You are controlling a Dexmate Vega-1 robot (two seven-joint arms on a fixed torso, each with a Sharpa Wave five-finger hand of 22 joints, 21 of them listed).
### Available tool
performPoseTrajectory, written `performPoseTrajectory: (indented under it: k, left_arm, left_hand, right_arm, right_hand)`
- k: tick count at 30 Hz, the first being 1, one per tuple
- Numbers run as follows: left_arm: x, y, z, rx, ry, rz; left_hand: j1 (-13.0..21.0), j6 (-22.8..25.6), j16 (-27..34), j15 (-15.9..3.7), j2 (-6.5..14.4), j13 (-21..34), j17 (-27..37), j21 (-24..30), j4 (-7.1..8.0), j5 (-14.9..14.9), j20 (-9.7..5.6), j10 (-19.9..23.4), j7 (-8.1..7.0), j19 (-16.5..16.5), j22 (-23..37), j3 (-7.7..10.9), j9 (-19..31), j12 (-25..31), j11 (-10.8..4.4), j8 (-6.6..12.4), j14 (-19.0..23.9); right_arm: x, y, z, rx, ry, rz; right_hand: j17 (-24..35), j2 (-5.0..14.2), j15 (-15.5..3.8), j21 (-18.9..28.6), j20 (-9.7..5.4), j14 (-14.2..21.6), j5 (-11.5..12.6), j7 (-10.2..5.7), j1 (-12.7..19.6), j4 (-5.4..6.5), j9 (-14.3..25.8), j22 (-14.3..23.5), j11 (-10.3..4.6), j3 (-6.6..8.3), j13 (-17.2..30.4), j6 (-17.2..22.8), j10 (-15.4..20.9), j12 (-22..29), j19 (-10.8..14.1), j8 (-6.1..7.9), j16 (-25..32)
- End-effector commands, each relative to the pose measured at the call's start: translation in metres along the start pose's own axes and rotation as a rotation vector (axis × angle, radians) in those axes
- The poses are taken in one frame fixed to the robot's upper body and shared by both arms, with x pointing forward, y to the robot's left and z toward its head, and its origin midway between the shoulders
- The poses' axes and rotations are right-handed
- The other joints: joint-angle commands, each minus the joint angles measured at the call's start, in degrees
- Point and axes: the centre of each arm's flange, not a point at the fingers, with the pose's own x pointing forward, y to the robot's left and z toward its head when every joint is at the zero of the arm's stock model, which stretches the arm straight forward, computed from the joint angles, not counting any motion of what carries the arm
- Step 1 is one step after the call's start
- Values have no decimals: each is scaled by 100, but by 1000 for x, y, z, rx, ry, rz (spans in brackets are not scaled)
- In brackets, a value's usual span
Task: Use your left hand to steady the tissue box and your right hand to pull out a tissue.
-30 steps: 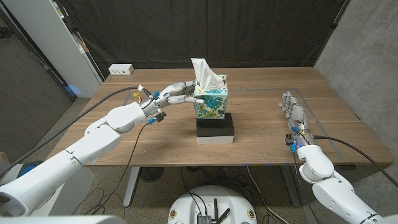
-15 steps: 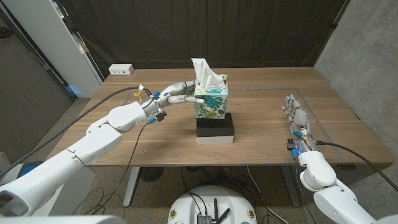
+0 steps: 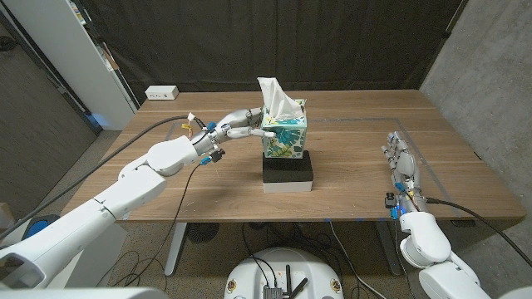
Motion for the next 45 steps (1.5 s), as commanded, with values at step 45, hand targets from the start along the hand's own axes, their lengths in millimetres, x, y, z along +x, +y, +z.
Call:
performPoseTrajectory:
  k: [45]
  left_arm:
    - [21, -1, -8, -8, -2, -37]
  left_hand:
    - [-60, -38, 31, -108, 40, 12, -7, 1, -23, -4, 11, -29, 17, 0, 11, 83, 65, -11, 15, 42, -17]
  right_arm:
    - [12, 11, 84, 28, -1, -42]
  right_hand:
    - [-4, 309, 190, 161, 137, 418, 87, 133, 349, -161, 16, 1, 199, 343, 12, 438, 471, 122, 584, 120, 174]
